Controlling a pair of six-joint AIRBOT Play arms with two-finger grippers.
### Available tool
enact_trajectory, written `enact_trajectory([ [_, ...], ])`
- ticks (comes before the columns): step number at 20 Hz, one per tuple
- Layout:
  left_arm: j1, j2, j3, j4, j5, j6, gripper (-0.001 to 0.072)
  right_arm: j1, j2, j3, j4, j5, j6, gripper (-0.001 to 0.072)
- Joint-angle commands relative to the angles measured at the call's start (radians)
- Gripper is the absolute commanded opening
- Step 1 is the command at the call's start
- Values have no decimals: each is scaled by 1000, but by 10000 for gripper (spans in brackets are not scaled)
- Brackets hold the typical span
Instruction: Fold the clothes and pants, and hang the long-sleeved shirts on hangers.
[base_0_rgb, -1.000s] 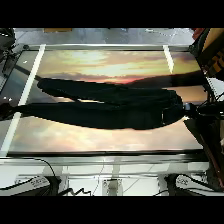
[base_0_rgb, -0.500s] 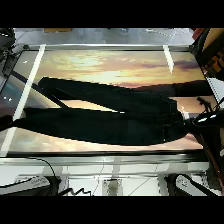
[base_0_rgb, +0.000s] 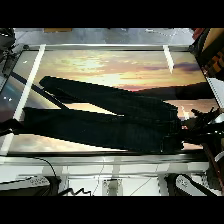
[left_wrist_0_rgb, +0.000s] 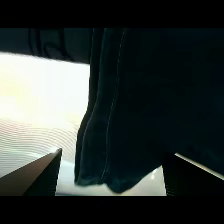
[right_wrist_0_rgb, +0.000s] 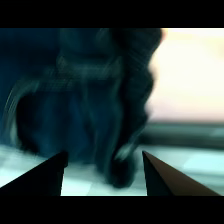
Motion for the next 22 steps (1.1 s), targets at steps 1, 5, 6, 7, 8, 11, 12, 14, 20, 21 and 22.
enact_trajectory([
  [1, -9, -2, 41, -163, 80, -3, 696, 0, 0, -6, -11, -242, 87, 535],
  [5, -33, 0, 134, -284, 132, -3, 696, -1, -21, -2, 9, -367, 167, 534],
  [6, -33, 5, 135, -268, 119, -15, 696, -1, -34, -2, 14, -356, 167, 534],
  [7, -29, 7, 135, -229, 97, -41, 696, -1, -46, -2, 18, -335, 166, 533],
  [8, -23, 8, 135, -165, 61, -65, 696, -1, -54, -2, 17, -301, 155, 533],
  [11, 10, 8, 132, 93, -44, -138, 696, -2, -53, 13, -34, -168, 106, 526],
  [12, 29, 8, 129, 137, -70, -146, 696, -11, -53, 20, -50, -118, 106, 526],
  [14, 87, 18, 117, 121, -91, -145, 696, -60, -53, 21, -56, 4, 104, 516],
  [20, 267, 90, 16, 5, -80, -100, 695, -202, 7, -84, 143, 116, -28, 511],
  [21, 280, 90, 1, -21, -80, -100, 695, -201, 8, -114, 165, 96, -29, 511],
  [22, 283, 90, -19, -23, -80, -99, 695, -201, 7, -145, 176, 65, -30, 510],
])
